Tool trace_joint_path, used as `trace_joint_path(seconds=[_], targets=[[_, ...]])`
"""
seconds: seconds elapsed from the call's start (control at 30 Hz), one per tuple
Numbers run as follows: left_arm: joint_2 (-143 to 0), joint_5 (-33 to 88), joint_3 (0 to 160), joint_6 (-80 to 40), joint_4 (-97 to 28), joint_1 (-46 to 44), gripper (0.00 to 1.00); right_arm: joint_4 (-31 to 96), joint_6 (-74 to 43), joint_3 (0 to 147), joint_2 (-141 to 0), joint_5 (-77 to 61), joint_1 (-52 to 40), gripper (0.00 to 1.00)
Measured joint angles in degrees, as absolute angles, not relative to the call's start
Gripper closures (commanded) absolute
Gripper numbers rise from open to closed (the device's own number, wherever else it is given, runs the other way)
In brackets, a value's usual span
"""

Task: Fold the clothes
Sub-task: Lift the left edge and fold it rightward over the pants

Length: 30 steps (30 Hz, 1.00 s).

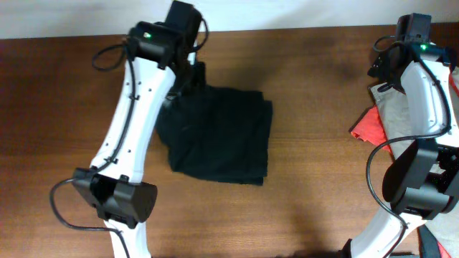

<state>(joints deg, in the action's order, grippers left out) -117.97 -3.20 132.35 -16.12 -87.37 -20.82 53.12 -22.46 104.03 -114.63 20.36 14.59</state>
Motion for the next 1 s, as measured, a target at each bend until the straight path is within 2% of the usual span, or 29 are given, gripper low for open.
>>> trace_joint_path(seconds=[0.23, 0.63, 0.7, 0.73, 0.77, 0.8, 0.83, 1.0], targets=[[-124.64, 4.58, 129.23, -18.35, -77.45, -25.19, 0.99, 53.15, -22.48, 104.03, -114.63, 20.36, 14.59, 0.01], [-134.87, 7.35, 129.21, -19.35, -75.55, -34.63, 0.99, 53.15, -22.48, 104.03, -114.63, 20.34, 14.59, 0.01], [-137.49, 8.19, 129.21, -20.08, -73.47, -35.35, 0.96, 53.17, -22.46, 104.03, -114.63, 20.36, 14.59, 0.01], [-138.5, 8.56, 129.21, -20.67, -72.51, -35.64, 0.79, 53.15, -22.46, 104.03, -114.63, 20.36, 14.59, 0.01], [-139.35, 8.84, 129.21, -20.97, -71.83, -35.86, 0.68, 53.15, -22.48, 104.03, -114.63, 20.36, 14.59, 0.01], [-140.0, 9.15, 129.21, -21.12, -71.26, -35.94, 0.46, 53.17, -22.46, 104.03, -114.63, 20.36, 14.59, 0.01], [-140.25, 9.32, 129.21, -21.74, -70.87, -35.99, 0.28, 53.15, -22.48, 104.03, -114.63, 20.36, 14.59, 0.01], [-140.51, 9.69, 129.36, -22.17, -70.83, -35.99, 0.25, 53.15, -22.5, 104.03, -114.63, 20.36, 14.59, 0.01]])
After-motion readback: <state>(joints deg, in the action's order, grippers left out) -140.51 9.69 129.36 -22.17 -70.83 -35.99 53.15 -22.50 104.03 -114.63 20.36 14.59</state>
